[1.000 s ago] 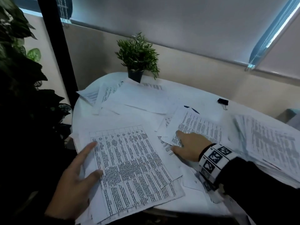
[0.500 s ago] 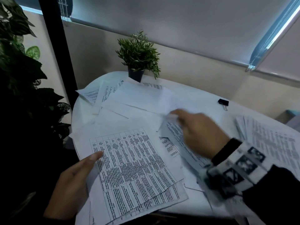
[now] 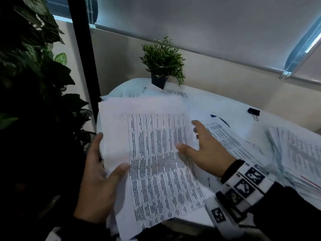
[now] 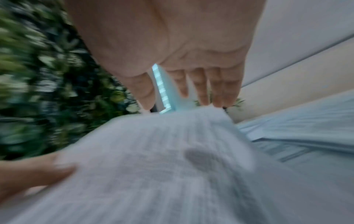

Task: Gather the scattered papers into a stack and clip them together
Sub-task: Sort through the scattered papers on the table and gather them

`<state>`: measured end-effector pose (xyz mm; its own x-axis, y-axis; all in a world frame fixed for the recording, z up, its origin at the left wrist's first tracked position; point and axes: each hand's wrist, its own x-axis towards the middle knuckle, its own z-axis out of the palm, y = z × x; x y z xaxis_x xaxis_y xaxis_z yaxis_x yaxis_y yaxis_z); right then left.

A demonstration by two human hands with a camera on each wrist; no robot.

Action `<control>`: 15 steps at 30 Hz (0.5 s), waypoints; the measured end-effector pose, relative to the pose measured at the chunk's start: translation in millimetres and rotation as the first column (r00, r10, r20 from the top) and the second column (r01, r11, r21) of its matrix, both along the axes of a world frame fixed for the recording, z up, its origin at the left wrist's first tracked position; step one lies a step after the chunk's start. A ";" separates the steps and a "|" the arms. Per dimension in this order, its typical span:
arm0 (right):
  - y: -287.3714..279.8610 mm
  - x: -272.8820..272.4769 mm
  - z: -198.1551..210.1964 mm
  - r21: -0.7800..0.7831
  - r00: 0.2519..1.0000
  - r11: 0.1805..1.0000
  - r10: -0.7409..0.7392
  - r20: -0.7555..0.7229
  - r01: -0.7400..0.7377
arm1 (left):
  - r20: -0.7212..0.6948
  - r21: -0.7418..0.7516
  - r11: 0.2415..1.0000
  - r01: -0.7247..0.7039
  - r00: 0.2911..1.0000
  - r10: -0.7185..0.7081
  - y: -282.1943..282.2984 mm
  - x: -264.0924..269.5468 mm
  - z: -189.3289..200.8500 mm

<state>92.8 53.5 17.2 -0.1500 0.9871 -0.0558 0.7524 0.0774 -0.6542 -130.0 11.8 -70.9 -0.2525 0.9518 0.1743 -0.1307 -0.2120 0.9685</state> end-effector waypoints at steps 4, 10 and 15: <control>-0.6 8.5 -5.0 -0.115 0.808 0.991 -0.012 -0.589 -0.069 | -0.062 0.246 0.957 -0.153 0.983 0.173 -5.6 1.8 19.6; -6.0 4.5 -7.9 -0.006 0.676 1.000 -0.009 -0.737 0.008 | -0.103 0.405 0.907 -0.114 0.980 0.169 -15.1 9.9 39.6; -9.7 6.4 -39.1 -0.150 0.789 0.989 -0.103 -0.606 0.014 | -0.255 0.178 0.983 -0.044 0.963 0.089 -8.3 6.6 16.6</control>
<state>99.2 43.8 -21.9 -0.1387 0.9852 -0.1004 0.1923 -0.0726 -0.9787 -123.5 3.5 -54.3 -0.2384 0.8850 0.3998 0.1416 -0.3756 0.9159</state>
